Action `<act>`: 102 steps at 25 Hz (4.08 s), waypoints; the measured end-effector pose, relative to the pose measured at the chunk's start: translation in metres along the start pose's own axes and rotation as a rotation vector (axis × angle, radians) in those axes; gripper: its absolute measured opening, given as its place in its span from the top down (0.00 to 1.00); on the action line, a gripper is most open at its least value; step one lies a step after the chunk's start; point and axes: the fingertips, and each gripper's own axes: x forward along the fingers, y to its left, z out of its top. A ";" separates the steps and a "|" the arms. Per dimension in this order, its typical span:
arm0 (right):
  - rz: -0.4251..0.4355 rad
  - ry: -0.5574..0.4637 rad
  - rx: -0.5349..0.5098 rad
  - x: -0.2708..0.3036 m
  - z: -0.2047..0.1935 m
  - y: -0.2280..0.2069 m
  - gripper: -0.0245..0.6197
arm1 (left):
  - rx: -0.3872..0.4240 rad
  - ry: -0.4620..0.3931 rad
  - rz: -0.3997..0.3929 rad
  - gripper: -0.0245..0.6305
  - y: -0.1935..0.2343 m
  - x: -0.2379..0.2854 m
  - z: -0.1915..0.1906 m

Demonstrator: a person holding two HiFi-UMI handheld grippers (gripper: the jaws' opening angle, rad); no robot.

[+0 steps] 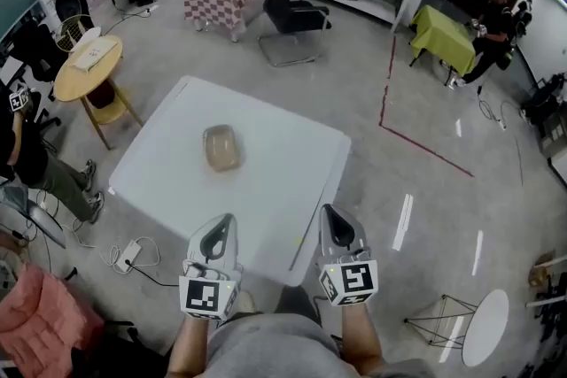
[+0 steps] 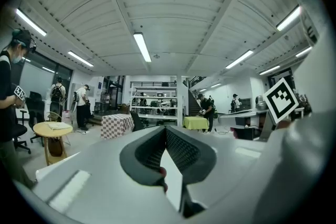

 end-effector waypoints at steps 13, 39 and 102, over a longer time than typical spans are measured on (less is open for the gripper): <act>0.260 0.067 -0.036 0.129 -0.010 -0.016 0.96 | -0.049 0.069 0.248 0.94 0.051 0.068 -0.030; 0.540 0.169 -0.015 0.285 -0.074 0.010 0.96 | -0.080 0.147 0.520 0.94 0.144 0.123 -0.091; 0.797 0.678 0.556 0.503 -0.226 0.071 0.81 | -0.225 0.286 0.510 0.94 0.273 0.214 -0.223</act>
